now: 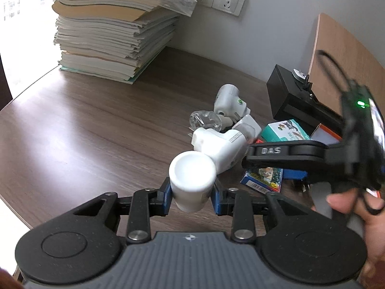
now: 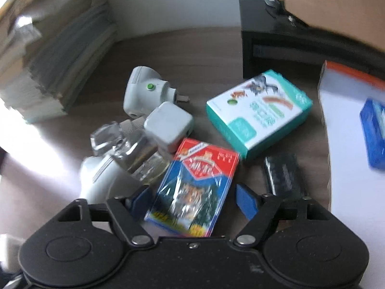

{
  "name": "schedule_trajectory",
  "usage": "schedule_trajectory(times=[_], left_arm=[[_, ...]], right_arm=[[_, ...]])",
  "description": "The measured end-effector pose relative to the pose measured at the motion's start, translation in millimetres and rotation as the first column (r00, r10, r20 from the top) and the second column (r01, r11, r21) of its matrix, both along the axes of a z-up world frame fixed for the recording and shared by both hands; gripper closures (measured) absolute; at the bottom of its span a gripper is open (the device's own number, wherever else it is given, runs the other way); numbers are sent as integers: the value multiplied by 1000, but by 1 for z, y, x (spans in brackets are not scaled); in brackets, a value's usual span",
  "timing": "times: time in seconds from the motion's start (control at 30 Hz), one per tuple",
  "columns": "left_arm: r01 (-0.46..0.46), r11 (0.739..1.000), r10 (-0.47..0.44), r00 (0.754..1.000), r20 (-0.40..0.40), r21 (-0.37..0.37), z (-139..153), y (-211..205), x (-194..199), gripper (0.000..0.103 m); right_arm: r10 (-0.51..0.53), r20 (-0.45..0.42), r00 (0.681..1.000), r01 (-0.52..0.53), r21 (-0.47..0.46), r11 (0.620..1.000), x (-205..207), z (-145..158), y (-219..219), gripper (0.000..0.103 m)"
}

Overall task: Organize rigid objects
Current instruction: 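Grasp the white cup with the left tool while the right tool grasps the tiger card box, then carry the white cup and tiger card box with both tools over the white box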

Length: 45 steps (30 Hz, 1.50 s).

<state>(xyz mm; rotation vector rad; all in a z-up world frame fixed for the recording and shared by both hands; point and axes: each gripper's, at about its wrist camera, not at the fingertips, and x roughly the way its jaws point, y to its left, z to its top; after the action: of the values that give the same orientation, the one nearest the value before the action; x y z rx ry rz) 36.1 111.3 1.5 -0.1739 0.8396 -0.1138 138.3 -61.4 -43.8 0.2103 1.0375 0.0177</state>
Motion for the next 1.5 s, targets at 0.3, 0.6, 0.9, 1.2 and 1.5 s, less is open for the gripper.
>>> schedule_trajectory(times=[0.3, 0.6, 0.9, 1.2, 1.5], left_arm=[[26, 1000, -26, 1000, 14, -16, 4, -3, 3, 70], [139, 990, -138, 989, 54, -24, 17, -46, 5, 70], [293, 956, -289, 953, 88, -27, 29, -113, 1, 70], [452, 891, -449, 891, 63, -38, 23, -191, -3, 70], [522, 853, -520, 852, 63, -18, 22, -238, -4, 70]], right_arm=[[66, 86, 994, -59, -84, 995, -25, 11, -3, 32], [17, 224, 974, 7, -106, 994, -78, 51, -53, 32], [-104, 312, 944, 158, -154, 975, -133, 77, -128, 32], [-270, 324, 907, 330, -145, 933, -181, 85, -199, 32], [-338, 328, 882, 393, -118, 912, -199, 84, -229, 32]])
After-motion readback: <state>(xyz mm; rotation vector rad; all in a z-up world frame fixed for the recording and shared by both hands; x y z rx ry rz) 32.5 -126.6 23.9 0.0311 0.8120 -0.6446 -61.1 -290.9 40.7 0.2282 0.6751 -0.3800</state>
